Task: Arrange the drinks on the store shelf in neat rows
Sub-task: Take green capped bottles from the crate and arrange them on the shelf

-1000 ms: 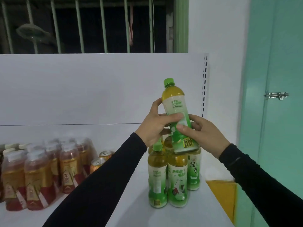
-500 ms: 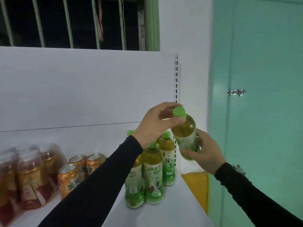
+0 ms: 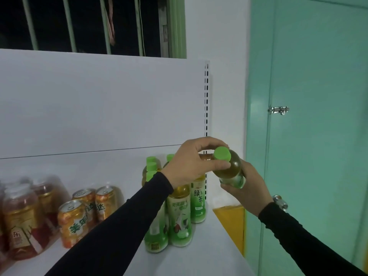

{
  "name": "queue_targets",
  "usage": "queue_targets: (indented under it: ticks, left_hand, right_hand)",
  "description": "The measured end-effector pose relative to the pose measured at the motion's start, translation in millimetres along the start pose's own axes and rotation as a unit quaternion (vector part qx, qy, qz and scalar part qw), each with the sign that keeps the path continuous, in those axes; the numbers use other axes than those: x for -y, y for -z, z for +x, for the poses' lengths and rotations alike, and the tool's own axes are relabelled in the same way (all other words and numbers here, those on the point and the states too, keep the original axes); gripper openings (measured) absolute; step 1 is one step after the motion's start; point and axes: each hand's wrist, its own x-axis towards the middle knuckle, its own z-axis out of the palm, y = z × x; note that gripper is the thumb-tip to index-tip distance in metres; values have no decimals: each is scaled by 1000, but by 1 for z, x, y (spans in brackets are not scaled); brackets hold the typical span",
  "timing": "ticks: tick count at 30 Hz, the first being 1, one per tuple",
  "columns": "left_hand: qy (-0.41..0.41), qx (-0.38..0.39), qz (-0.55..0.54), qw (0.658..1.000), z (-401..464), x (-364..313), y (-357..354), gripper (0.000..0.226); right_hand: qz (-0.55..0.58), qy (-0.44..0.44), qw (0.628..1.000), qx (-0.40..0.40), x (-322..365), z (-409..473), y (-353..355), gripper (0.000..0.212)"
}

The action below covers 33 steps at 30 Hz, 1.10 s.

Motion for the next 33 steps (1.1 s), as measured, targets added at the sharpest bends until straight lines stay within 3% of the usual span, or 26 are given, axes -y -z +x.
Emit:
queue_targets:
  ticks: [4, 8, 12, 15, 18, 28, 33]
  left_hand:
    - [-26, -74, 40, 996, 21, -6, 18, 23]
    - [9, -144, 38, 989, 46, -17, 49, 4]
    - [34, -174, 62, 982, 64, -27, 83, 14]
    - [35, -196, 86, 976, 74, -34, 109, 16]
    - [37, -217, 125, 967, 83, -36, 133, 22]
    - [100, -190, 206, 955, 81, 1, 144, 14]
    - [128, -151, 227, 954, 71, 27, 137, 26]
  right_hand:
    - [11, 22, 1000, 10, 14, 5, 1, 54]
    - [33, 44, 998, 43, 34, 20, -1, 62]
    - [57, 50, 995, 63, 57, 42, -7, 50]
    - [55, 30, 995, 79, 62, 56, -13, 81]
    - [17, 25, 994, 106, 62, 68, -20, 90]
    - [-146, 39, 957, 247, 44, 85, -47, 92]
    - [-177, 35, 941, 286, 29, 82, -55, 76]
